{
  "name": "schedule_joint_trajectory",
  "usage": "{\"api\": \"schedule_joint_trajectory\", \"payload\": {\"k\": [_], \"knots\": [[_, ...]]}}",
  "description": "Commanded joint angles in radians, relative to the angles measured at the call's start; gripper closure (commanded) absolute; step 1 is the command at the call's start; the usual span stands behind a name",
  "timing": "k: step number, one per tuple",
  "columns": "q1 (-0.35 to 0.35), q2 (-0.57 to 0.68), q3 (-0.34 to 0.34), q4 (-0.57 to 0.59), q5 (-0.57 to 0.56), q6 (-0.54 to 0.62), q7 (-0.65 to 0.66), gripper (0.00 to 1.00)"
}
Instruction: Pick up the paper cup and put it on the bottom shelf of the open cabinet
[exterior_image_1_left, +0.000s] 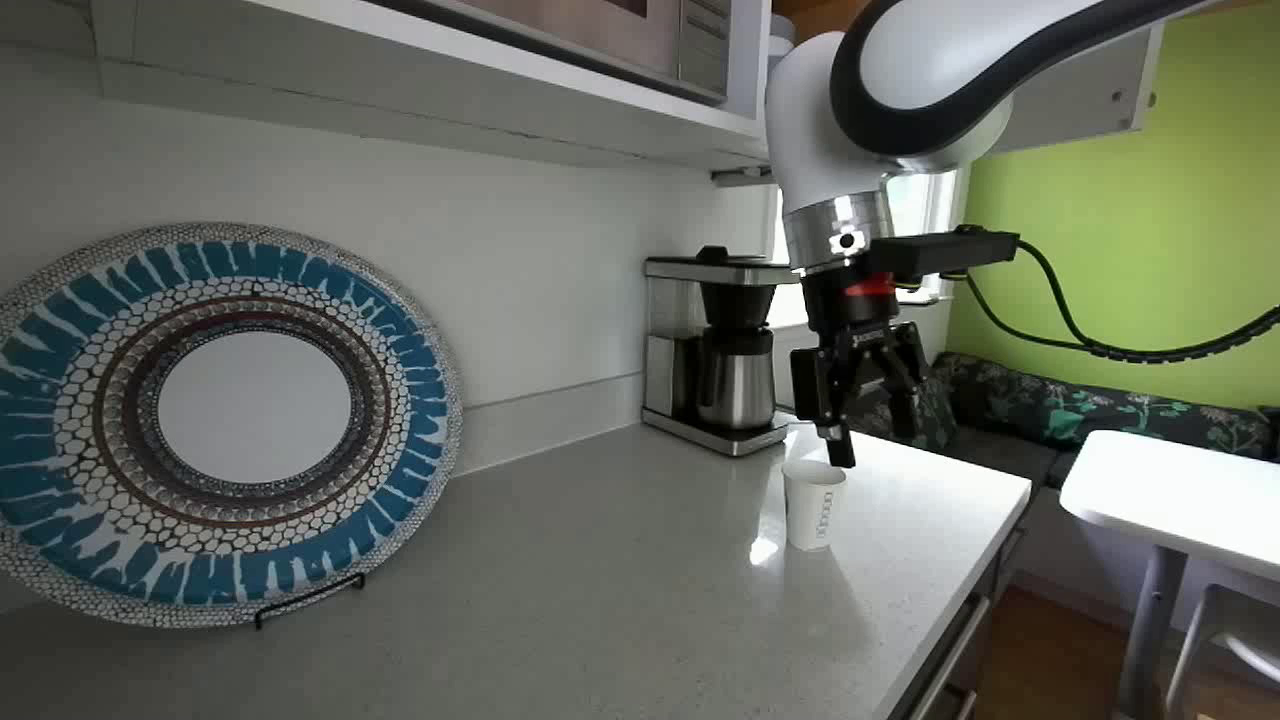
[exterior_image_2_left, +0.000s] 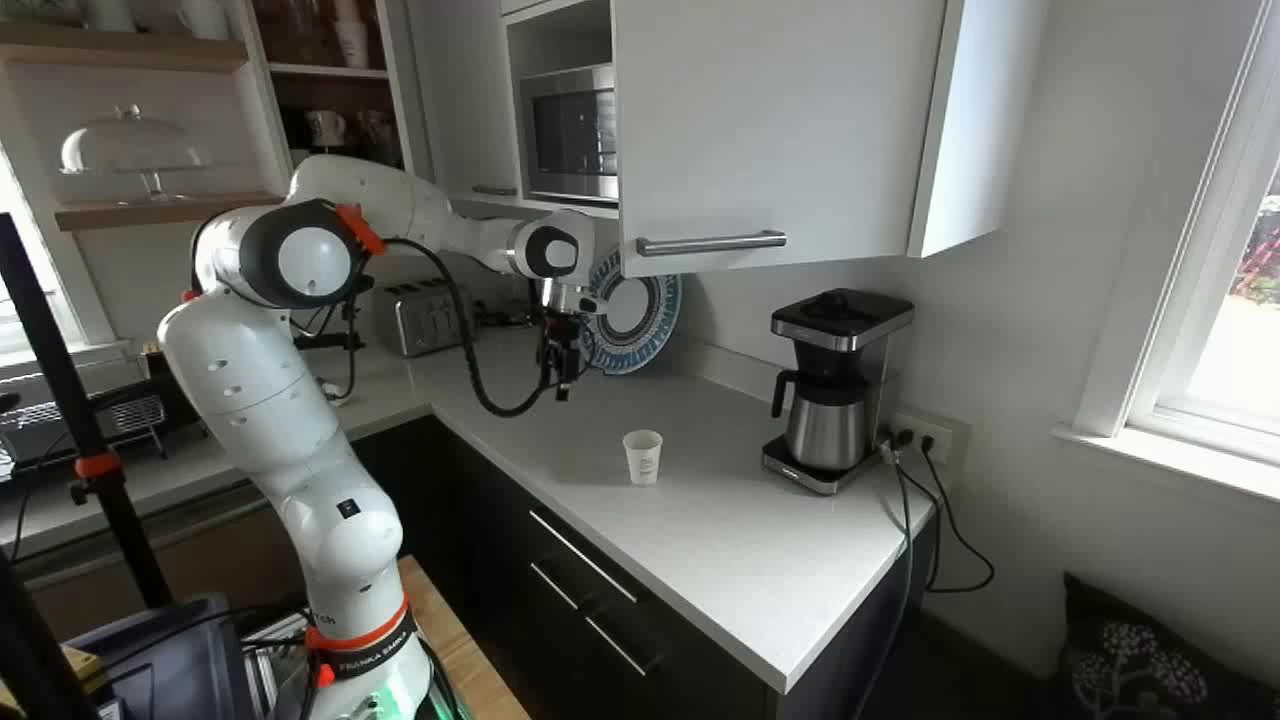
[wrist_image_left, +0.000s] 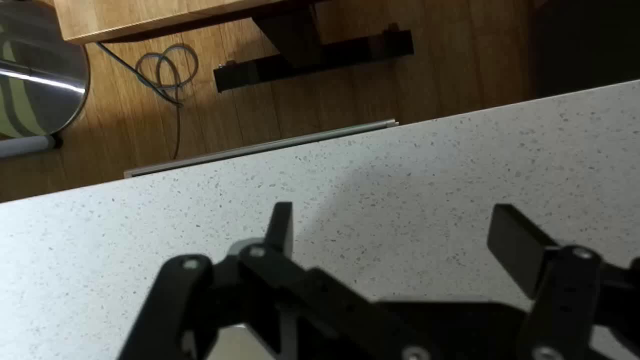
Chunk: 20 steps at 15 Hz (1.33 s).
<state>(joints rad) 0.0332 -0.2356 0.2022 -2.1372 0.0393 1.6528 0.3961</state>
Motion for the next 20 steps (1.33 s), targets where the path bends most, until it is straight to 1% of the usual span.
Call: {"api": "schedule_joint_trajectory", "payload": {"k": [1,6,7,8,11,13,15,16,17,18,19,20], "knots": [[0.018,0.001,-0.017,0.002,-0.004,-0.002,0.003,0.00],[0.018,0.001,-0.017,0.002,-0.004,-0.002,0.003,0.00],[0.005,0.050,-0.020,0.032,0.024,-0.009,0.081,0.00],[-0.006,0.093,-0.022,0.046,0.016,0.003,0.139,0.00],[-0.013,0.160,-0.036,0.060,0.006,0.035,0.277,0.00],[-0.012,0.205,-0.056,0.071,-0.014,0.062,0.375,0.00],[-0.010,0.233,-0.079,0.079,-0.058,0.092,0.450,0.00],[-0.008,0.238,-0.090,0.079,-0.084,0.114,0.459,0.00],[-0.008,0.241,-0.102,0.081,-0.082,0.129,0.467,0.00],[-0.011,0.250,-0.116,0.090,-0.029,0.131,0.439,0.00],[0.001,0.235,-0.112,0.073,-0.055,0.120,0.429,0.00],[0.000,0.239,-0.120,0.077,-0.050,0.124,0.429,0.00]]}}
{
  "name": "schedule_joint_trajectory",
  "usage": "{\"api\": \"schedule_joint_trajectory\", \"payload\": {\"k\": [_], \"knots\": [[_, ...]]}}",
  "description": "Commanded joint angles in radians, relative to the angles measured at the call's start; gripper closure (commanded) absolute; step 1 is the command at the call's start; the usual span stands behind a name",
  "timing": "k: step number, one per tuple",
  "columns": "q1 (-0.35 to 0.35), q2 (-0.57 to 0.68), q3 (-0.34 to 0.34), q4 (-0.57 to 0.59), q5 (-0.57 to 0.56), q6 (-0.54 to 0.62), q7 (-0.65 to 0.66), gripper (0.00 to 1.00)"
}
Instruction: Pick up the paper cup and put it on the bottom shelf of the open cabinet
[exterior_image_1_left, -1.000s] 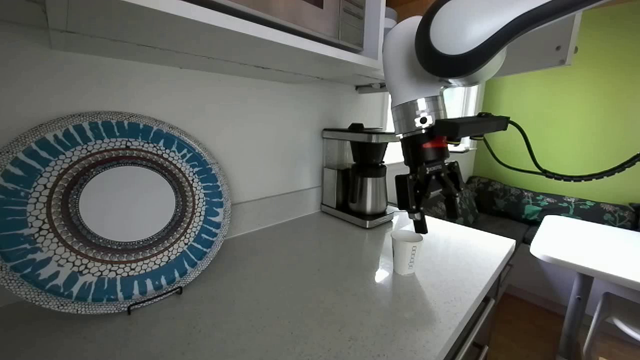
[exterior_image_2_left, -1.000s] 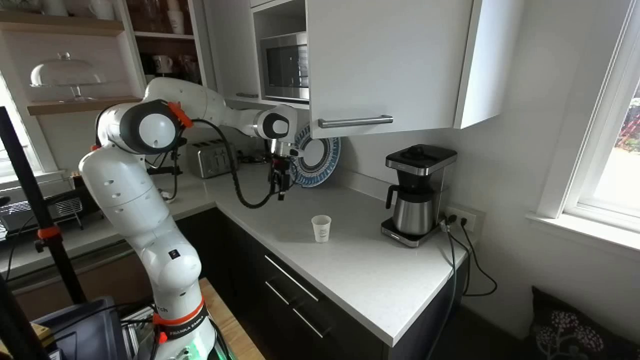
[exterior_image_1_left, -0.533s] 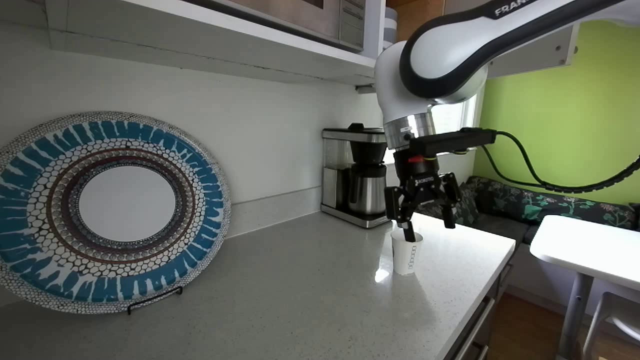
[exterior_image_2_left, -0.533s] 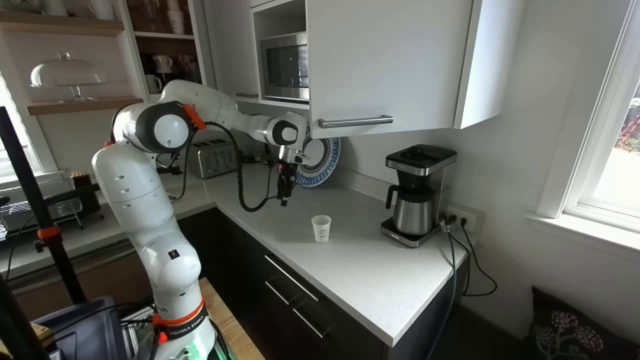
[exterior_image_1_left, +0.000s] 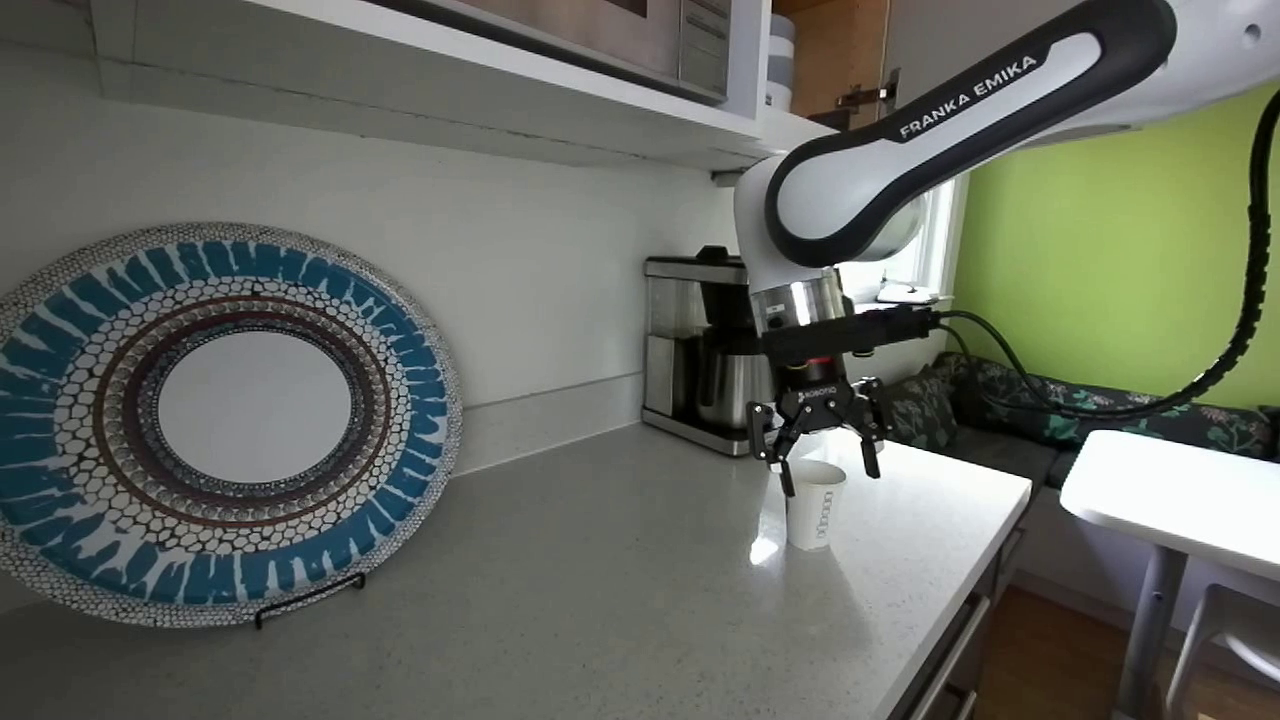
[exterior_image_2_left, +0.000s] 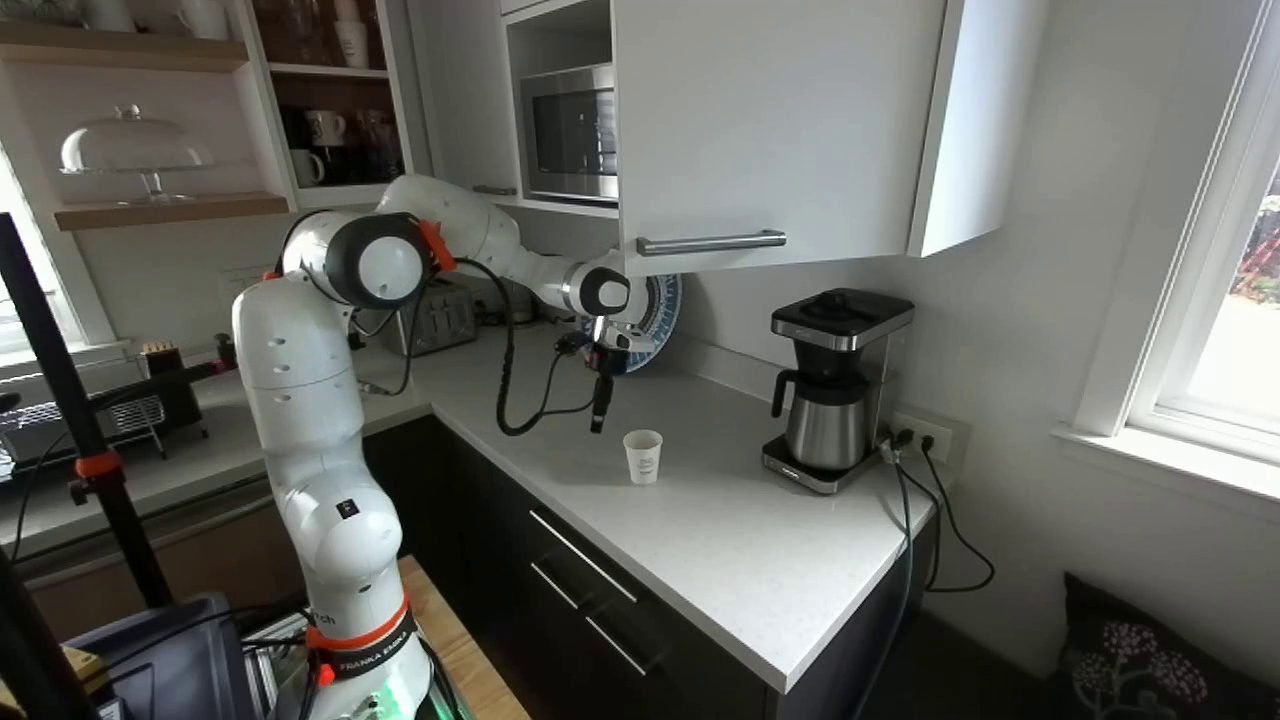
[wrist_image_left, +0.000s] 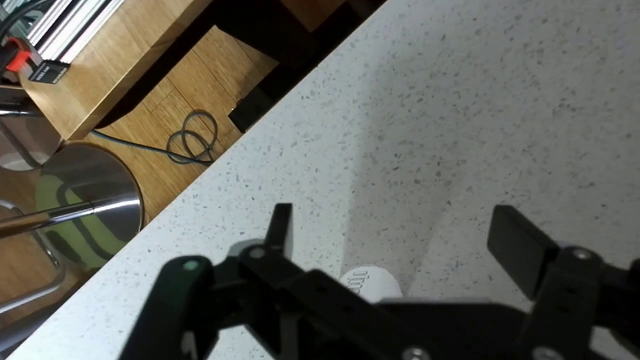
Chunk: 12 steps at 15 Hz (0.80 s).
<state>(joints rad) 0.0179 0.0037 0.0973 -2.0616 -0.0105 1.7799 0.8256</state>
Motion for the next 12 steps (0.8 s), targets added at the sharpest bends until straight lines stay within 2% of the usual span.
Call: {"api": "schedule_joint_trajectory", "payload": {"k": [1,8,9,12], "knots": [[0.014,0.002,-0.020,0.006,0.002,-0.003,0.000,0.00],[0.014,0.003,-0.021,0.013,0.003,-0.003,0.000,0.00],[0.022,0.002,-0.014,0.003,-0.079,0.018,0.034,0.00],[0.016,-0.014,-0.023,-0.032,-0.210,0.090,0.028,0.00]]}}
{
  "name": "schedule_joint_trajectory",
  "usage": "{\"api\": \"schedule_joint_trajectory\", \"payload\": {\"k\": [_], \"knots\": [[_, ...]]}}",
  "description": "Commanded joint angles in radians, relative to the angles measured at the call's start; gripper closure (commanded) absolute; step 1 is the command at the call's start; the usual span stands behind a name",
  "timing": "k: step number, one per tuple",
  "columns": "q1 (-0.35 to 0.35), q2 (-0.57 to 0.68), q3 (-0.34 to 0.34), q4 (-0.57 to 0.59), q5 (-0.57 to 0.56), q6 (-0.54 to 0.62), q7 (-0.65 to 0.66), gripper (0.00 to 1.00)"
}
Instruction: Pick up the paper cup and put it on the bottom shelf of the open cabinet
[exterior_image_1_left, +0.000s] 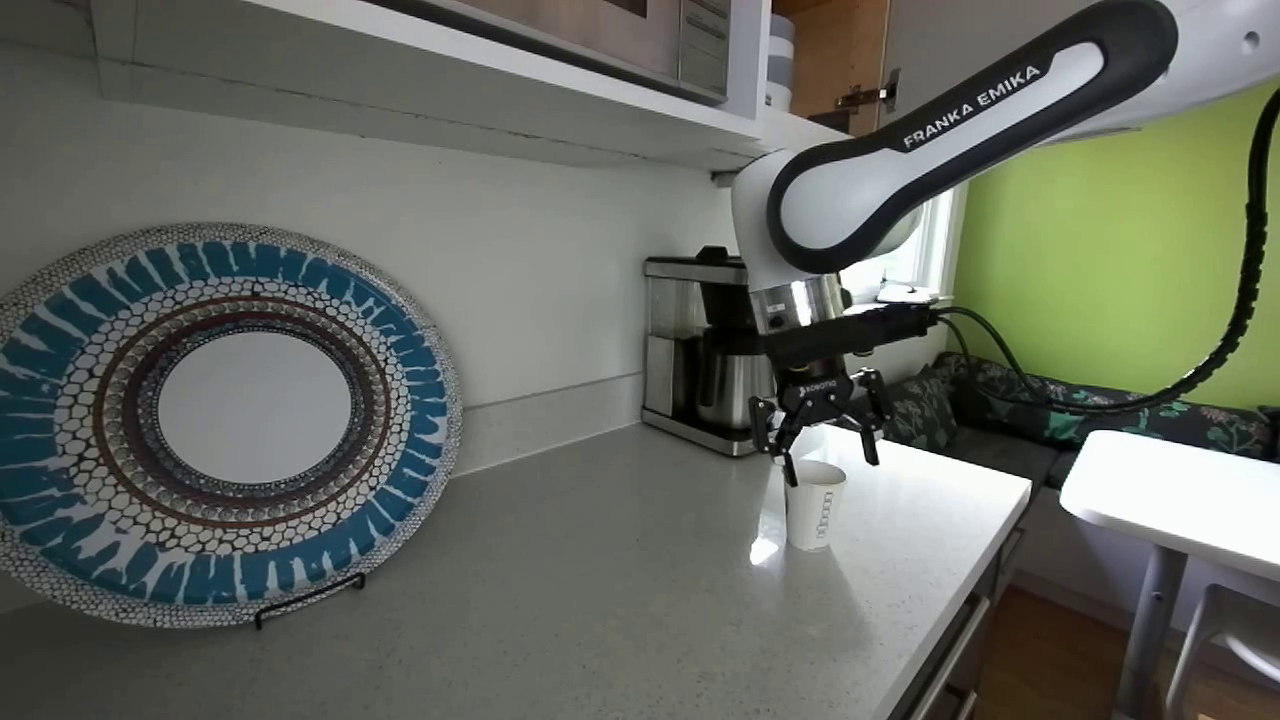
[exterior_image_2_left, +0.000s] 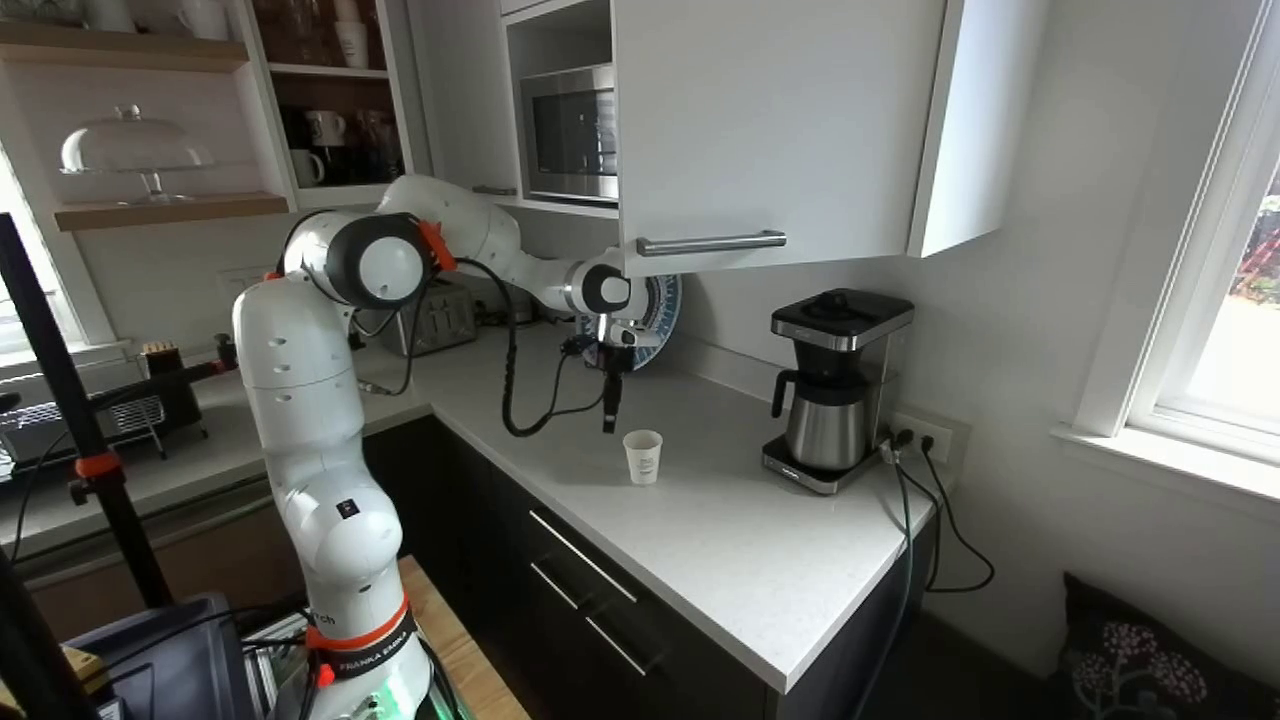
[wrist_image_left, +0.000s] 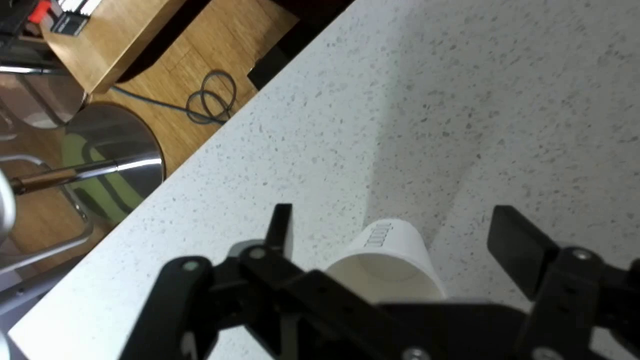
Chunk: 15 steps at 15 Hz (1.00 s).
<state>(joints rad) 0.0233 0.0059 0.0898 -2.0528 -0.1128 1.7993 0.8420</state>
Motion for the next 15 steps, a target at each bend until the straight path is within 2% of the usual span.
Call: {"api": "schedule_joint_trajectory", "payload": {"k": [1,4,9,15], "knots": [[0.008,-0.026,-0.020,-0.055,-0.134,0.101,0.010,0.00],[0.001,-0.035,-0.034,-0.089,-0.180,0.180,0.020,0.00],[-0.014,-0.050,-0.065,-0.141,-0.142,0.241,0.000,0.00],[-0.025,-0.075,-0.078,-0.166,-0.129,0.262,0.003,0.00]]}}
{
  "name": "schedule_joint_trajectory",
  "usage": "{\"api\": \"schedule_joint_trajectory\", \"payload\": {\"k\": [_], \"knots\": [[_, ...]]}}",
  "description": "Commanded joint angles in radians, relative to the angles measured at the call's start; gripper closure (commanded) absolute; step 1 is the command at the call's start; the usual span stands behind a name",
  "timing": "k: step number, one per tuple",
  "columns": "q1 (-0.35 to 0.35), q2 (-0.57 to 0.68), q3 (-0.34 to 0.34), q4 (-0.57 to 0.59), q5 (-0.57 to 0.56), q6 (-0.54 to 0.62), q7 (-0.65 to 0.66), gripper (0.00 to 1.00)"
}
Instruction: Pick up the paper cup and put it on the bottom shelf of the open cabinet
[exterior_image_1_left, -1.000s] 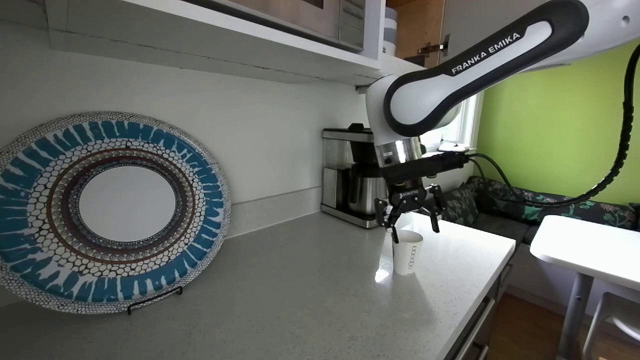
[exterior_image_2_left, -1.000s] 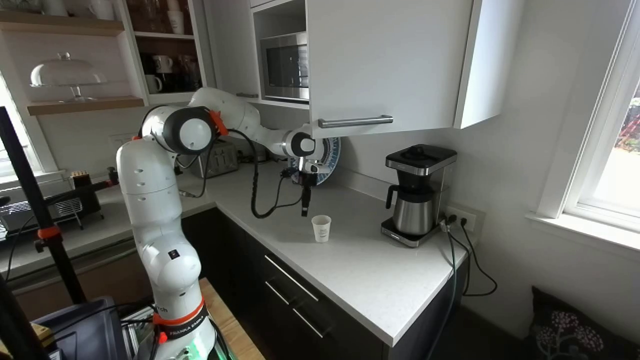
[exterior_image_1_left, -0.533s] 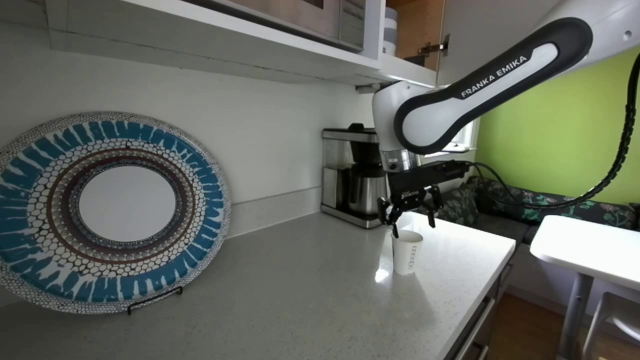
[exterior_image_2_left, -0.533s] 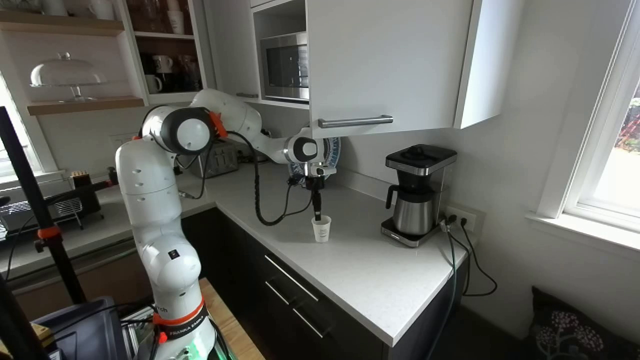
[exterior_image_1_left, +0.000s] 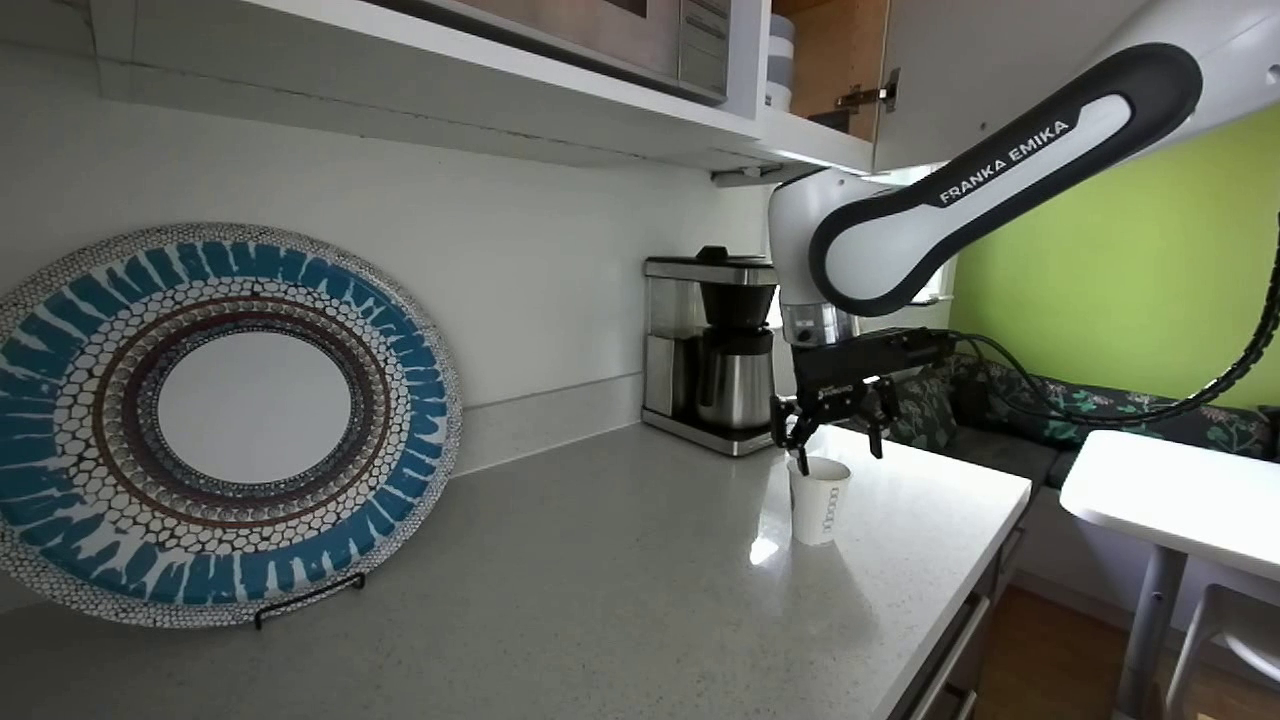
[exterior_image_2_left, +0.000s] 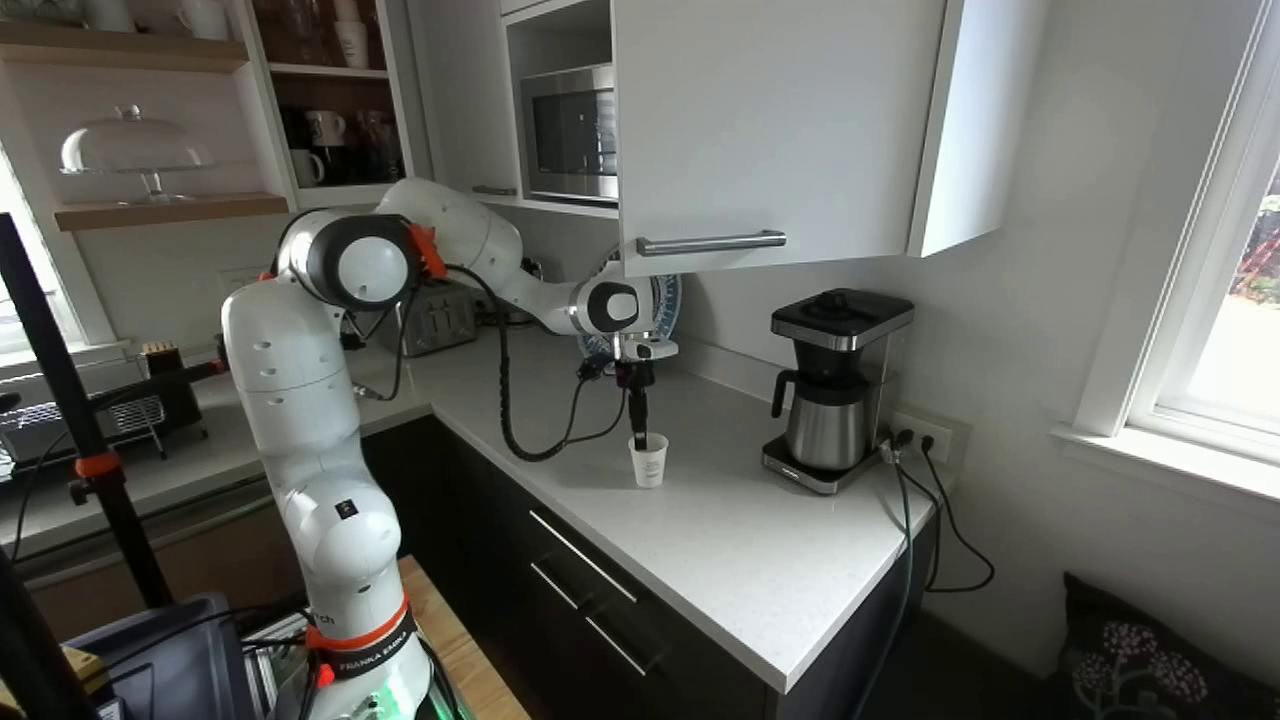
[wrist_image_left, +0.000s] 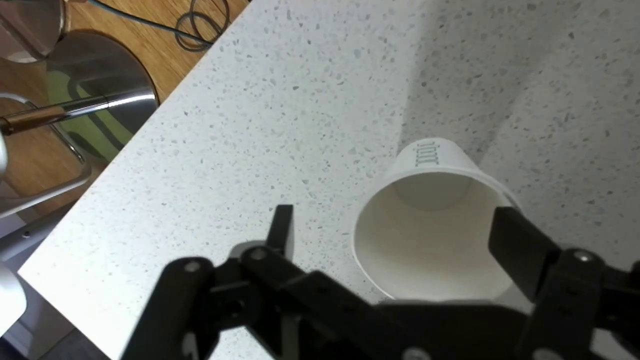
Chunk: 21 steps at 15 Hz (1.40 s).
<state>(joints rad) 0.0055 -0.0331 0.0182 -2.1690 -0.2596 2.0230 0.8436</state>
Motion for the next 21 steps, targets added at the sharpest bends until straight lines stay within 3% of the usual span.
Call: {"api": "schedule_joint_trajectory", "payload": {"k": [1,10,11,12,15,21], "knots": [[-0.009,-0.044,-0.009,-0.058,0.018,0.049,0.002,0.00],[-0.037,-0.034,-0.026,-0.079,0.036,0.077,-0.012,0.00],[-0.039,-0.029,-0.027,-0.081,0.041,0.078,-0.015,0.05],[-0.039,-0.025,-0.029,-0.084,0.048,0.082,-0.018,0.25],[-0.037,-0.010,-0.033,-0.084,0.075,0.097,-0.034,0.36],[-0.035,-0.005,-0.034,-0.076,0.151,0.118,-0.049,0.84]]}}
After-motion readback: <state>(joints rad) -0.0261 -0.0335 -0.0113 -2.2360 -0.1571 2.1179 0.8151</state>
